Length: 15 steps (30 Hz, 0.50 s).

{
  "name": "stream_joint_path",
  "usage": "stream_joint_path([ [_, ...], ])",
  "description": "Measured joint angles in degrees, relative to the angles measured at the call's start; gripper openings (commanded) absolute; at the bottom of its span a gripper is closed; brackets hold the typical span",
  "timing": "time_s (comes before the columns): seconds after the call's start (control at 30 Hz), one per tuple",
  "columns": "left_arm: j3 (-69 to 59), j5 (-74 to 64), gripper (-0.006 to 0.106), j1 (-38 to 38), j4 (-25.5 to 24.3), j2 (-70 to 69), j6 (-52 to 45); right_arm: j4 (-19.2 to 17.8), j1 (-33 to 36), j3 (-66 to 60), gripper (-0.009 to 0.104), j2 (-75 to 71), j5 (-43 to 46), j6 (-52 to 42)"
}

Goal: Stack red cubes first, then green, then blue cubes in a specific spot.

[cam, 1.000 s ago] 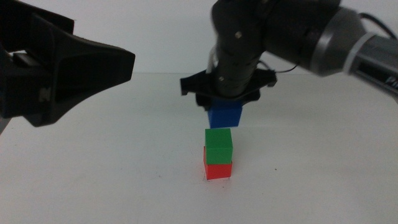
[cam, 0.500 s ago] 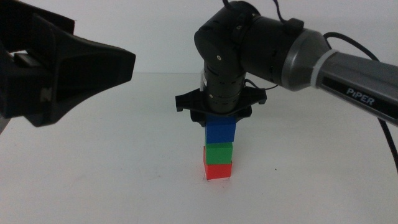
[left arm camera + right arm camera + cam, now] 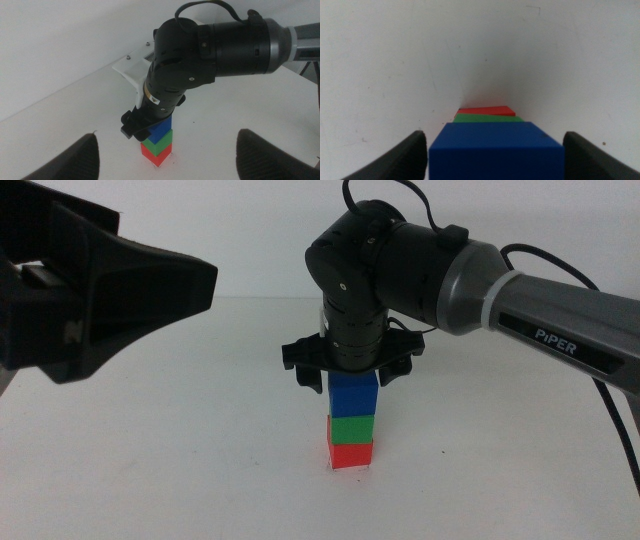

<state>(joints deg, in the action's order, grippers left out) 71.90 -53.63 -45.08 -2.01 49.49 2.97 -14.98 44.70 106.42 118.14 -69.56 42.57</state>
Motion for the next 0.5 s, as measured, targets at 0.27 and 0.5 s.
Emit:
stream_joint_path([
  [0.27, 0.0, 0.0, 0.094, 0.0, 0.0, 0.0, 0.0, -1.2, -1.3, -2.0, 0.093, -9.8, 0.5, -4.7],
  [0.5, 0.0, 0.0, 0.094, 0.0, 0.0, 0.0, 0.0, 3.2, -14.2, -24.9, 0.093, -39.4, 13.4, -16.0],
])
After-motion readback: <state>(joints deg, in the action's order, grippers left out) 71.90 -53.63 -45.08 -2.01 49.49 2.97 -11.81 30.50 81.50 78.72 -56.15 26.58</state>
